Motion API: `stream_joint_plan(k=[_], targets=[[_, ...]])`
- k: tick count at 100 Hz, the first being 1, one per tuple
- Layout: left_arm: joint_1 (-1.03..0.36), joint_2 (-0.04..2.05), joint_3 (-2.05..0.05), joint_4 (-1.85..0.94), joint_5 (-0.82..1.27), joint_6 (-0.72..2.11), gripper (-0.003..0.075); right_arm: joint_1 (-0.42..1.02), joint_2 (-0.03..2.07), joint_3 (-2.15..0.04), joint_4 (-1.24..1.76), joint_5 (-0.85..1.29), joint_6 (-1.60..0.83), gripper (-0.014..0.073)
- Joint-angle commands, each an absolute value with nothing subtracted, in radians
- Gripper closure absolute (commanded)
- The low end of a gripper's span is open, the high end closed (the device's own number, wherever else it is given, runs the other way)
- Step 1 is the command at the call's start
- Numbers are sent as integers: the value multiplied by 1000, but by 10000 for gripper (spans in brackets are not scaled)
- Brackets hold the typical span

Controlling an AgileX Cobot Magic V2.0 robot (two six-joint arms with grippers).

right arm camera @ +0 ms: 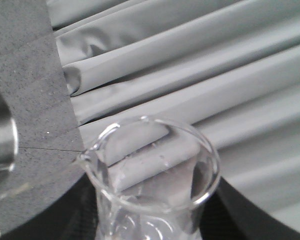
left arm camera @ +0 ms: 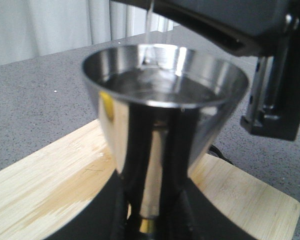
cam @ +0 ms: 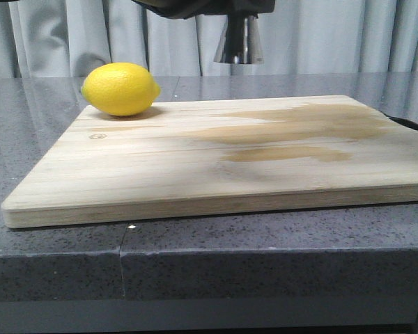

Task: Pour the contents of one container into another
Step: 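Tilt the beaker upright with the right gripper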

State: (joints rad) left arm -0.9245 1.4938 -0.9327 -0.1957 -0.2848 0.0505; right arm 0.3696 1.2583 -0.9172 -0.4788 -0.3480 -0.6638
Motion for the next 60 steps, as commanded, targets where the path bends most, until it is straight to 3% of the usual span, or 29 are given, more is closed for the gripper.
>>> stream_joint_plan(k=[1, 20, 60], targets=[[-932, 1459, -965, -192, -387, 46, 739, 368, 1225, -951, -382, -373, -555, 401], [-932, 1459, -965, -192, -387, 46, 739, 361, 1229, -949, -284, -320, -298, 401], [-932, 1459, -965, -192, -387, 46, 739, 228, 1464, -913, -7, -490, -236, 401]])
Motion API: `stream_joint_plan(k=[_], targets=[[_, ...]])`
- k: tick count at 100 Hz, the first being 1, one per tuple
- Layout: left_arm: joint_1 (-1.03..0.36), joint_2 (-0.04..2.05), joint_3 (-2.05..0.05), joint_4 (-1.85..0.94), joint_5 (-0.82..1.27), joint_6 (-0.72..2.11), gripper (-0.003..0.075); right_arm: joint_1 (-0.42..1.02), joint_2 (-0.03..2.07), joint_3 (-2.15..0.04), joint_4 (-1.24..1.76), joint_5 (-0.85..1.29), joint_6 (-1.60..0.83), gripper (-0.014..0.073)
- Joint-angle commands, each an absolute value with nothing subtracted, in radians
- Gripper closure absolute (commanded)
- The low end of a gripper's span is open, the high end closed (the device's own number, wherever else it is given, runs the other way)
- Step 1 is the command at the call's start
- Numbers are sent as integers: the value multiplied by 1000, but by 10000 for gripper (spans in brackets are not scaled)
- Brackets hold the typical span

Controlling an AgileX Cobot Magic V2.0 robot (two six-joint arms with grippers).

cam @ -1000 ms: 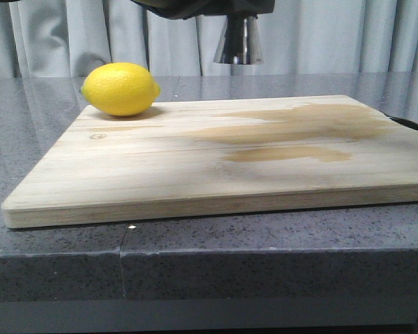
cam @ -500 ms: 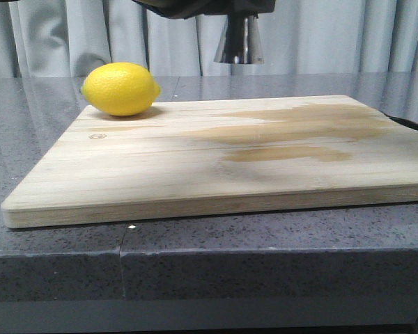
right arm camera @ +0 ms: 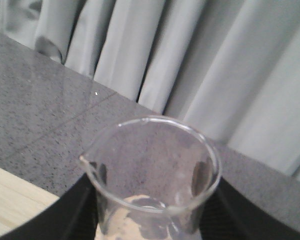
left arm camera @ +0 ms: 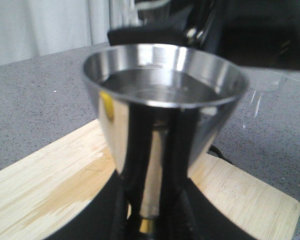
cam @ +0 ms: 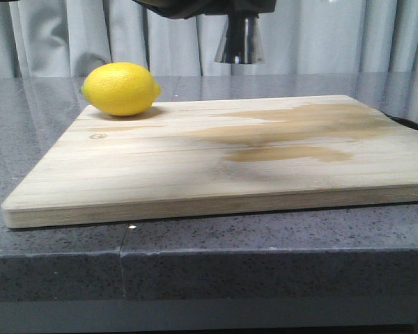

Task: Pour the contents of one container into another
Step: 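Tilt the beaker upright with the right gripper, then lower the beaker onto the board with the right gripper and release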

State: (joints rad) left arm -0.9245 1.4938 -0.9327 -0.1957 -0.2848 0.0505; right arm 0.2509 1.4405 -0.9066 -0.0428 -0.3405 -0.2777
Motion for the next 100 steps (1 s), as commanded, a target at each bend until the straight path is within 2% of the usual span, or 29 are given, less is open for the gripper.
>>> stream_joint_plan(k=[1, 12, 33, 89, 94, 100], targets=[[-932, 1459, -965, -192, -387, 46, 739, 226, 1469, -911, -7, -505, -228, 401], [-932, 1459, -965, -192, -387, 46, 739, 212, 1544, -874, -7, -625, -128, 401], [-932, 1459, -965, -191, -387, 46, 739, 209, 1664, -832, -7, -769, -116, 401], [-932, 1459, -965, -191, -387, 46, 739, 209, 1773, -832, -7, -788, -116, 398], [-932, 1459, -965, -191, -387, 46, 739, 209, 1773, -832, -7, -785, -116, 387], [-932, 1459, -965, -191, -387, 46, 739, 209, 1773, -832, -7, -787, -116, 334]])
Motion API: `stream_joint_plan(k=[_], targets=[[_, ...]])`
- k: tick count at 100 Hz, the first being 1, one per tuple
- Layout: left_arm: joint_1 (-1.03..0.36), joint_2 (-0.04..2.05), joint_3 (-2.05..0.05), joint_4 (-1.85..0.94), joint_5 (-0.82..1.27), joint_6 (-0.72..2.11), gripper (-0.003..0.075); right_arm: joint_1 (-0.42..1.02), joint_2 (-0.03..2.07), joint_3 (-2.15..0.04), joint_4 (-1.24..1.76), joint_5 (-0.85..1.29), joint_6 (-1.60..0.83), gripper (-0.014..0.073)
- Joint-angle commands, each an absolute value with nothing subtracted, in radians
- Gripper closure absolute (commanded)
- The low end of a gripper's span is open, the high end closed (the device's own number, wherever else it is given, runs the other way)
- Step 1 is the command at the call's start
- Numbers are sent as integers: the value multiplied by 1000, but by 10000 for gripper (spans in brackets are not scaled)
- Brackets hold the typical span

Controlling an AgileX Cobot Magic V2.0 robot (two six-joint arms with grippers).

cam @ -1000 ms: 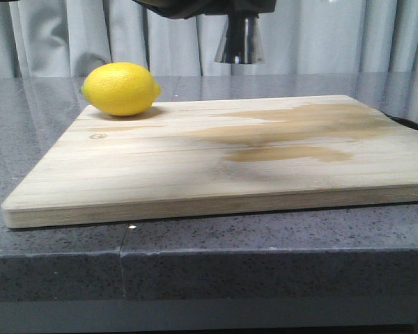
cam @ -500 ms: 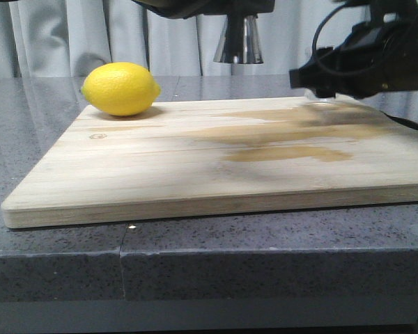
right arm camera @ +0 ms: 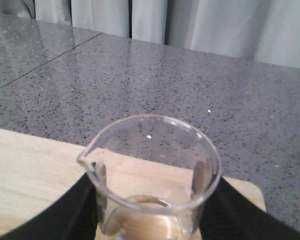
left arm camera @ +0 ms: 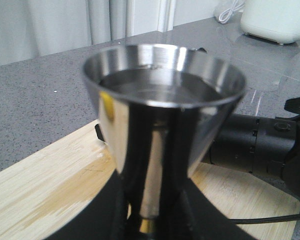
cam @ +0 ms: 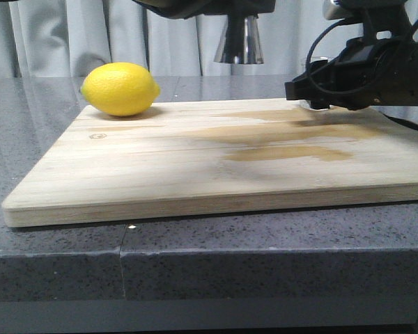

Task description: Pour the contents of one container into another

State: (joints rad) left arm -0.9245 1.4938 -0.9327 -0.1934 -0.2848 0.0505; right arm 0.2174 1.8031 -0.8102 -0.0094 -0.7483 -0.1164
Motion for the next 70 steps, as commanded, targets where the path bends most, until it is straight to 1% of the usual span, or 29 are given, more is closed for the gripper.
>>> stream_joint_plan(k=[1, 6, 11, 18, 23, 28, 47, 70], targets=[[-932, 1459, -965, -191, -387, 46, 739, 209, 1773, -832, -7, -789, -116, 326], [-932, 1459, -965, -191, -387, 46, 739, 209, 1773, -832, -7, -799, -116, 253], [-932, 1459, -965, -191, -387, 46, 739, 209, 1773, -832, -7, -805, -116, 153], [-932, 1459, -965, -191, -387, 46, 739, 209, 1773, -832, 0, -814, -116, 38], [-932, 1459, -965, -191, -387, 46, 739, 209, 1771, -832, 0, -826, -116, -19], [-932, 1459, -965, -191, -387, 46, 739, 209, 1771, -832, 0, -849, -116, -56], [-932, 1459, -965, -191, -387, 46, 739, 209, 1732, -832, 0, -885, -116, -59], [-932, 1459, -963, -191, -389, 46, 739, 209, 1612, -832, 0, -885, -116, -59]])
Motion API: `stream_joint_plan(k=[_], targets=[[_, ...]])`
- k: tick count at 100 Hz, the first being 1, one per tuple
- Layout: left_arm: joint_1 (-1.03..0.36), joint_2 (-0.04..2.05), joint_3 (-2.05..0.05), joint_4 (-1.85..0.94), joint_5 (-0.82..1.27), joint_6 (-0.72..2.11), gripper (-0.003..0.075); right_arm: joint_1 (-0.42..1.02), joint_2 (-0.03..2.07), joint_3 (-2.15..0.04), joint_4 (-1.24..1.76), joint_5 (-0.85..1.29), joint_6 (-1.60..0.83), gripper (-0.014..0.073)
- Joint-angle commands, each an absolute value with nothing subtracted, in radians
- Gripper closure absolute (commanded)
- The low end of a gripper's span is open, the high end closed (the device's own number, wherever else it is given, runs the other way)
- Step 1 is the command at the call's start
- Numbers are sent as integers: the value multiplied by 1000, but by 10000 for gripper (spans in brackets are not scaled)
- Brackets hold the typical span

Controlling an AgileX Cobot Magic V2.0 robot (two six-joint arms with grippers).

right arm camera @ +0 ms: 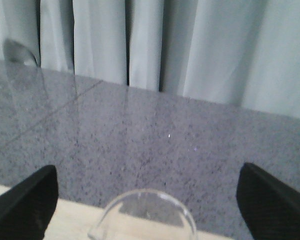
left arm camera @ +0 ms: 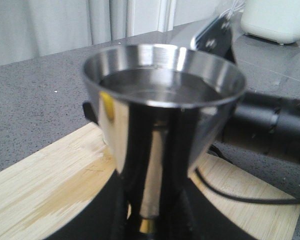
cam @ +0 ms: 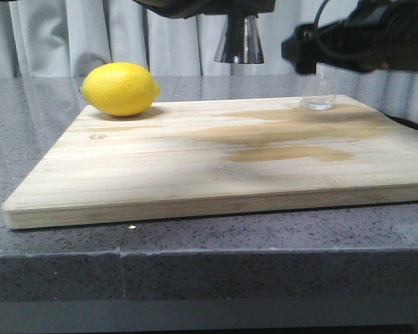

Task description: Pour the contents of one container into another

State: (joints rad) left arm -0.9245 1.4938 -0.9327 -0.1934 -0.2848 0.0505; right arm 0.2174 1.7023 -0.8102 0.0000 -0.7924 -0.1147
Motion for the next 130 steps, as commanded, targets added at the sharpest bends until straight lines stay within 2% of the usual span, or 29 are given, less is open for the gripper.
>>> stream_joint_plan(k=[1, 33, 74, 130], targets=[[-932, 1459, -963, -191, -389, 47, 739, 209, 1602, -832, 0, -885, -116, -59], [-908, 1459, -827, -163, -644, 47, 739, 218, 1318, -832, 0, -875, -116, -59], [-765, 1459, -775, -126, -681, 47, 739, 283, 1006, -832, -20, -769, -116, -59], [-744, 1608, -766, -112, -777, -25, 739, 319, 893, -832, -65, -648, -116, -59]])
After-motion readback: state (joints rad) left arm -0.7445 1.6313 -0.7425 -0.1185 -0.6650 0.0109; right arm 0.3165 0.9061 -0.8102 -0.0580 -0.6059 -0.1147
